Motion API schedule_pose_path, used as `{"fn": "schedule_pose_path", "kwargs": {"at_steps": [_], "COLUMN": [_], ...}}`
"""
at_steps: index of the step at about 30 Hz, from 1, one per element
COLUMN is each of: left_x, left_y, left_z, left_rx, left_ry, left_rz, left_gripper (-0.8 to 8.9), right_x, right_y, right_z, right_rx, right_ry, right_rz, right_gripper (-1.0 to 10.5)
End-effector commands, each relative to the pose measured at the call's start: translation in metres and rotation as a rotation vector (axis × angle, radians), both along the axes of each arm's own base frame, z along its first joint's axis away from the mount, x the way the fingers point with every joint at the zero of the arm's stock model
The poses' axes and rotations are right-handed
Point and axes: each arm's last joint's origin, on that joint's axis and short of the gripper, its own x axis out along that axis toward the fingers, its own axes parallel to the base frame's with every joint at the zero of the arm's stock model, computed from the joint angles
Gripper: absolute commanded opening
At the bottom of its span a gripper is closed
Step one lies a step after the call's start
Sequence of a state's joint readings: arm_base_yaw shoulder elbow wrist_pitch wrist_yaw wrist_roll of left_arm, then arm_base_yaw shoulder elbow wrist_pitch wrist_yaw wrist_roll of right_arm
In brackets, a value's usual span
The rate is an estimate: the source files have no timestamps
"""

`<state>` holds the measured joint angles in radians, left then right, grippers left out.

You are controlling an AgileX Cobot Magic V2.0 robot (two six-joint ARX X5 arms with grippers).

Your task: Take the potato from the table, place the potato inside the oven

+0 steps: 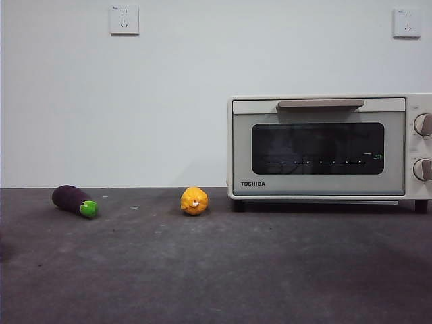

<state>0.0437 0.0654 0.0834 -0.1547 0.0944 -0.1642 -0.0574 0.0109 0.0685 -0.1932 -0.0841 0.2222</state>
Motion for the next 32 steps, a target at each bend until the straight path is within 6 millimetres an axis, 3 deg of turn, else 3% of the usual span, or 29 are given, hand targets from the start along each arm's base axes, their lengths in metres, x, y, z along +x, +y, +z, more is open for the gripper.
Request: {"fn": "schedule_pose_path", "kwargs": {"at_steps": [1,9,16,25,32], "left_x": [-0.002,-0.002,0.02,0.075,0.127], "left_y": [-0.001,-0.004,-0.009,-0.019,-0.051], "left_z": [0.019,0.079,0.127,0.155,0.166], "left_rx": [-0.073,-0.13,-0.237,-0.365,-0.38], "left_ry": [-0.054,-0.109,-0.045,0.078,0.177], "left_rz": [-0.023,-0.135,-0.355,-0.488,-0.663], "left_gripper": [-0.05,-0.05,-0.04,-0.05,-0.05], "right_x": [-0.003,-0.025,-0.042,-0.044,-0.033], "right_y": [0.0,0.002,0.003,0.003,0.002], "right_z": [0.018,0.08,0.128,0.178,0.199], "right_rx": [0.019,0.008,0.005,0.012,0.016], "right_ry": [-0.06,-0.246,-0.29,-0.166,-0.017], "right_rz": [0.006,0.007,0.006,0.005,0.004], "right_gripper": [-0.1,-0.1,-0.1,0.0,0.0]}}
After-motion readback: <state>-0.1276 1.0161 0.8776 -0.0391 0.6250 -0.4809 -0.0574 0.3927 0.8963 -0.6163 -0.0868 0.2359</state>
